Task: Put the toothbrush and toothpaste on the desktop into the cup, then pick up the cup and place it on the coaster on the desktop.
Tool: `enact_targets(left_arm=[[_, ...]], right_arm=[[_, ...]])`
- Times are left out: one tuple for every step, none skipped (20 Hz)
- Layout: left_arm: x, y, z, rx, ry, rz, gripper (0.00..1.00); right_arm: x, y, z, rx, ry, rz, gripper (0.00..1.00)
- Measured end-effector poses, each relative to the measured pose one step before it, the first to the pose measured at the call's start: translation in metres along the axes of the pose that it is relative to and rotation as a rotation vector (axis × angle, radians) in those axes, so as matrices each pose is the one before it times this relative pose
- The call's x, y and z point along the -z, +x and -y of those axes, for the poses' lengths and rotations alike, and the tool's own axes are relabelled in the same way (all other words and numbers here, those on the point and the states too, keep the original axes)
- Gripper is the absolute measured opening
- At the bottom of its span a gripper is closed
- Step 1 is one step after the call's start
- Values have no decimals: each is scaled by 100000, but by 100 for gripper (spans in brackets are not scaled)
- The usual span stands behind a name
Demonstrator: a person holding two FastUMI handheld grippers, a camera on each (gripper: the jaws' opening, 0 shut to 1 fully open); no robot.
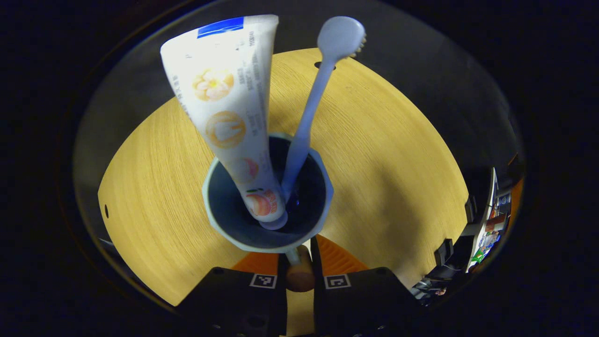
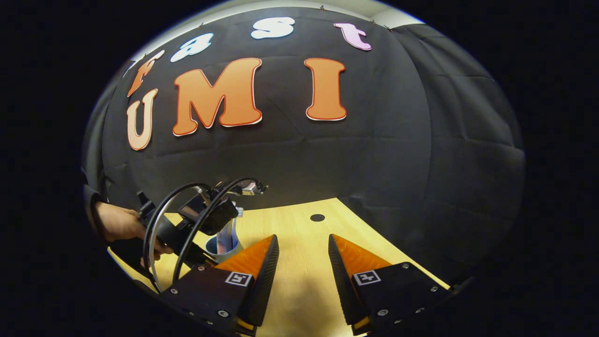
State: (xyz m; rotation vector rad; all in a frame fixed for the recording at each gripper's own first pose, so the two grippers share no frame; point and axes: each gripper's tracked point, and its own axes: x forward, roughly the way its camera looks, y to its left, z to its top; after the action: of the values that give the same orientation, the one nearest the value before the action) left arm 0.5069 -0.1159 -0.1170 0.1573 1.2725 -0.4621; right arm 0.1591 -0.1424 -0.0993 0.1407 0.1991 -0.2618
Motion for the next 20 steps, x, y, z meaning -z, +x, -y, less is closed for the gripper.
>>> enact_targets(left_arm=[[-91, 118, -46, 25, -768, 229, 22], [37, -87, -64, -270, -742, -775, 22], [90, -97, -59, -242, -1004, -771, 22], [194, -227, 295, 307, -506, -733, 22], [-223, -185, 104, 94, -4, 57, 22], [-147, -7, -109, -604, 702, 196, 22], [-175, 33, -35, -774, 356, -100, 22], [-309, 14, -80, -406, -105, 763, 22], [85, 100, 86, -258, 63, 134, 22], [237, 2, -6, -63, 763, 354, 22], [165, 66, 167, -35, 536, -172, 22], [65, -173, 92, -292, -85, -394, 22], [-269, 16, -250, -225, -517, 366, 22], [-15, 201, 11, -76, -634, 162, 22], [-98, 74, 133, 44, 42, 31, 22], [86, 74, 111, 353, 169, -12, 23], [145, 156, 48, 357, 364, 536, 24], [364, -99, -213, 541, 110, -4, 25], [-183, -119, -215, -507, 818, 1670, 27], [-2, 270, -228, -975, 735, -181, 30]], right_arm=[[47, 35, 112, 369, 304, -398, 64], [-30, 0, 197, 268, 327, 102, 64], [-115, -152, 103, 73, 36, 254, 64], [73, -80, -47, 19, -294, 149, 64], [92, -41, 12, -48, -460, -38, 64], [29, -110, -120, -181, -273, -70, 59], [61, 20, -194, -230, -155, -499, 64], [149, -92, -130, -154, -46, -242, 64], [91, -62, -64, -97, -70, -48, 64], [-29, -65, -116, -71, -105, -22, 64], [-80, -39, -111, 142, -169, 88, 64], [74, -54, -6, 92, -1, -12, 64], [73, 23, -62, -17, 179, -410, 64], [-5, -54, -57, -45, 462, -410, 64], [11, -56, 34, 221, 321, 31, 59], [-74, -40, -39, 443, 140, 336, 64], [-56, -93, 28, 394, 1, 409, 64], [-85, -61, 21, 166, 55, 278, 66], [-31, 2, -198, -21, -87, 105, 69], [90, -94, -210, -183, -165, -8, 70]])
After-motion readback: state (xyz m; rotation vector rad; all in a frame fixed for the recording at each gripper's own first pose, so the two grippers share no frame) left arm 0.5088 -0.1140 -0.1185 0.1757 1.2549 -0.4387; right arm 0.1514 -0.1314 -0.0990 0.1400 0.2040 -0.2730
